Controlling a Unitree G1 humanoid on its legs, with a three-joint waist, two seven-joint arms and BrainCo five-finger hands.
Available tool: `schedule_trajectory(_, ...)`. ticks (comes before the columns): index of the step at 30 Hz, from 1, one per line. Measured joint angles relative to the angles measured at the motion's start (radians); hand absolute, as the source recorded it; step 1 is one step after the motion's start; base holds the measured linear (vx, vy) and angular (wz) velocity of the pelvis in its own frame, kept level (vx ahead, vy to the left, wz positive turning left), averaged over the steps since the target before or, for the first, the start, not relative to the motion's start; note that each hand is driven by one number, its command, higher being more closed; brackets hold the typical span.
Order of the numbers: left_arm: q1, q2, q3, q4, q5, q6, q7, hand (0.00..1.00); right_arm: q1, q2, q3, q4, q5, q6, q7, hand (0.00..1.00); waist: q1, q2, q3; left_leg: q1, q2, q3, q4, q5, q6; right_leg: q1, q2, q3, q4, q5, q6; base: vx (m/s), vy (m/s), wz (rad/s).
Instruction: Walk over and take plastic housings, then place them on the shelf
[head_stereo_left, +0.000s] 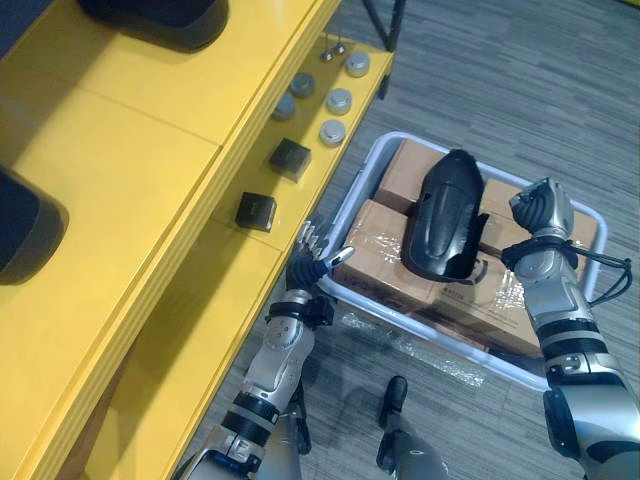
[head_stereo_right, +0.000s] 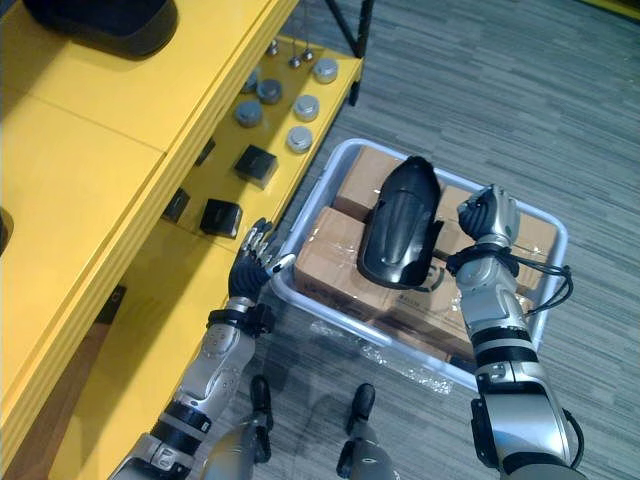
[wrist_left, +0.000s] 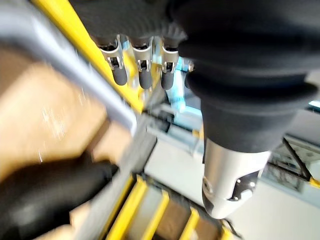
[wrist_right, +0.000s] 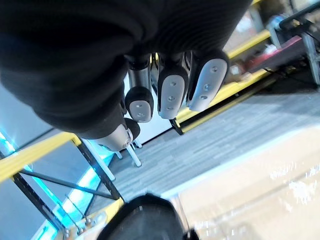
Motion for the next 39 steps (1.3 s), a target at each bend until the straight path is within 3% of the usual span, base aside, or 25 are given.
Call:
schedule_trajectory(4, -0.069, -0.008, -0.010, 0.094, -0.060, 0.019, -0.002, 0.00, -0.003, 0.069, 0.013, 0.003, 0.005, -0.002, 0.002, 0.00, -0.010, -0.032, -0.029, 0.037, 0.005, 0.037, -0.034, 0.009, -0.006, 0.000, 0.008, 0.040, -0.014, 0.010, -0.013, 0.00, 0.022, -0.25)
schedule_trajectory(9, -0.082, -0.018, -0.030, 0.078, -0.054, 0.018, 0.030, 0.00, -0.080, 0.138, -0.038, 0.165, 0.052, 0.000, -0.017, 0.00, -0.004, -0.032, -0.032, 0.008, 0.006, 0.037, -0.045, 0.027, -0.008, -0.027, 0.014, 0.039, -0.031, 0.023, -0.024, -0.04, 0.028, -0.03)
schedule_trajectory(14, 0.025, -0.023, -0.096, -0.023, 0.017, 0.017, 0.044, 0.00, -0.150, 0.140, -0.122, 0.334, 0.109, 0.003, -0.078, 0.00, 0.018, -0.027, -0.031, -0.068, -0.001, -0.013, -0.071, 0.067, -0.006, -0.082, 0.013, -0.012, -0.032, 0.031, -0.029, -0.01, 0.024, 0.29)
schedule_trajectory(16, 0.085, -0.026, -0.110, -0.049, 0.025, 0.016, 0.045, 0.00, -0.188, 0.117, -0.122, 0.381, 0.116, 0.003, -0.097, 0.00, 0.026, -0.011, -0.028, -0.088, -0.009, -0.029, -0.071, 0.071, -0.002, -0.089, 0.007, -0.027, -0.032, 0.031, -0.029, 0.00, 0.065, 0.30)
schedule_trajectory(18, 0.150, -0.037, -0.152, -0.088, 0.044, 0.014, 0.043, 0.00, -0.251, 0.032, -0.120, 0.456, 0.119, 0.002, -0.112, 0.00, 0.049, 0.032, -0.020, -0.125, -0.027, -0.060, -0.081, 0.086, 0.008, -0.111, -0.006, -0.060, -0.032, 0.035, -0.023, -0.01, 0.081, 0.40)
schedule_trajectory(20, 0.201, -0.038, -0.177, -0.111, 0.049, 0.011, 0.038, 0.00, -0.288, -0.023, -0.118, 0.502, 0.121, 0.001, -0.115, 0.00, 0.066, 0.051, -0.013, -0.139, -0.040, -0.075, -0.111, 0.108, 0.015, -0.128, -0.015, -0.073, -0.032, 0.038, -0.018, 0.00, 0.074, 0.30)
schedule_trajectory(26, 0.352, -0.039, -0.211, -0.101, 0.042, 0.010, -0.030, 0.00, -0.318, -0.158, -0.065, 0.628, 0.093, 0.001, -0.131, 0.00, 0.093, 0.083, 0.002, -0.171, -0.069, -0.084, -0.134, 0.128, 0.030, -0.160, -0.043, -0.089, -0.031, 0.047, -0.005, 0.02, 0.075, 0.13)
schedule_trajectory(32, 0.398, -0.041, -0.205, -0.066, 0.019, 0.015, -0.061, 0.00, -0.336, -0.221, -0.015, 0.720, 0.075, 0.006, -0.115, 0.00, 0.102, 0.114, 0.013, -0.194, -0.078, -0.101, -0.152, 0.142, 0.038, -0.183, -0.048, -0.102, -0.030, 0.051, 0.000, 0.01, 0.057, 0.07)
schedule_trajectory(33, 0.409, -0.042, -0.204, -0.064, 0.014, 0.016, -0.062, 0.00, -0.350, -0.227, -0.015, 0.736, 0.075, 0.008, -0.110, 1.00, 0.104, 0.119, 0.015, -0.195, -0.078, -0.103, -0.167, 0.149, 0.038, -0.190, -0.048, -0.104, -0.030, 0.051, 0.001, 0.01, 0.037, 0.07)
schedule_trajectory(39, 0.434, -0.047, -0.190, -0.061, -0.001, 0.025, -0.074, 0.00, -0.391, -0.272, 0.023, 0.783, 0.094, 0.007, -0.073, 1.00, 0.123, 0.129, 0.019, -0.201, -0.079, -0.114, -0.202, 0.173, 0.039, -0.204, -0.049, -0.118, -0.030, 0.052, 0.003, 0.02, 0.058, 0.06)
